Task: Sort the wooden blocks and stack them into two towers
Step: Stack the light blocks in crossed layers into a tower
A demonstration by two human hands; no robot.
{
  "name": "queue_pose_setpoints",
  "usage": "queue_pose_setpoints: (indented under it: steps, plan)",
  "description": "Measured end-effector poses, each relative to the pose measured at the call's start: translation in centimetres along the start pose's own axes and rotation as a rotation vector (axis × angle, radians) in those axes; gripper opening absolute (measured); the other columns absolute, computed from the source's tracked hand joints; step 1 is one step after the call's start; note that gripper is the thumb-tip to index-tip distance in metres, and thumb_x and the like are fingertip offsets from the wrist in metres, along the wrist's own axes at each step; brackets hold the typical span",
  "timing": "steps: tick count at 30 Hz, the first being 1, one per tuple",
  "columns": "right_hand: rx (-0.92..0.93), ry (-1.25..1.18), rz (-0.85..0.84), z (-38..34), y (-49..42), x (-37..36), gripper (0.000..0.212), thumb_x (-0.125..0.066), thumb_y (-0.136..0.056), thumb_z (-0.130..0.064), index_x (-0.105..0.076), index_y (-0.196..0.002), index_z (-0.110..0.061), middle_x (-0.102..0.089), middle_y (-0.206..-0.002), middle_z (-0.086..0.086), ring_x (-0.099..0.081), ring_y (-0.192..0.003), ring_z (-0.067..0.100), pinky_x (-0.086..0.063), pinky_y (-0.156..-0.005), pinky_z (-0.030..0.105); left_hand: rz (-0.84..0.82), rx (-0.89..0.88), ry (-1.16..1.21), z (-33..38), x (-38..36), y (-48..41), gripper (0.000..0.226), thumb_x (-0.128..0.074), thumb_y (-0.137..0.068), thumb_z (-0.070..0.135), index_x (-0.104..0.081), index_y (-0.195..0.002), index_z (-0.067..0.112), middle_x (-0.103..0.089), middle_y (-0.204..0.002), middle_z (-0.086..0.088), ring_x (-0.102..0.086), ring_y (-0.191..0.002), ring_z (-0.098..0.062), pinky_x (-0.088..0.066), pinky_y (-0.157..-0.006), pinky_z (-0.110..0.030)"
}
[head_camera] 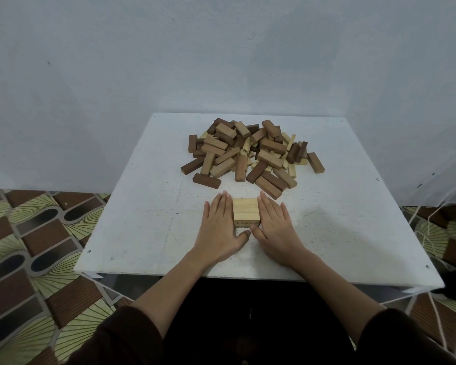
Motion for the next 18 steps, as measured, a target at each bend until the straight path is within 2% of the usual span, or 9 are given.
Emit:
queue_pose_setpoints:
  steps: [7,12,18]
  plan:
    - [0.006,-0.003,-0.007,-0.02,0.12,-0.04,0.089,0.008,-0.075,-0.052,0.000,-0.149,-0.005,0.000,-0.159,0.008,-0.002,-0.145,0.018,0.004,-0.117,0.040,-0.018,-0.004,-0.029,-0.01,-0.23,-0.08,0.088,-0.039,-0.089,0.055,0.000,-0.150,0.004,0.000,-0.159,-0.011,0.006,-0.146,-0.022,0.004,-0.119,-0.044]
    - [0.002,-0.012,-0.001,-0.01,0.09,-0.01,0.089,0.007,-0.075,-0.053,0.000,-0.150,-0.006,0.000,-0.159,0.007,-0.001,-0.145,0.017,0.005,-0.116,0.038,-0.005,0.003,-0.010,-0.05,-0.24,-0.05,0.093,-0.031,-0.080,0.058,-0.002,-0.150,0.005,-0.002,-0.159,-0.011,0.005,-0.146,-0.022,0.004,-0.118,-0.043]
    - [0.000,-0.057,0.024,-0.06,0.17,0.27,0.088,0.004,-0.077,-0.055,0.000,-0.149,-0.005,0.003,-0.159,0.008,-0.004,-0.145,0.018,0.002,-0.117,0.038,0.033,-0.005,0.075,0.26,0.46,0.12,0.093,-0.050,-0.088,0.050,0.004,-0.150,0.005,0.004,-0.159,-0.008,0.006,-0.146,-0.019,0.005,-0.118,-0.041]
Point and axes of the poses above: each hand's wrist, its own y-axis away from the middle knuckle, its own x-axis out of the back of the hand, z = x × y, the point moved 8 cm from there along -y, towards the middle knuckle
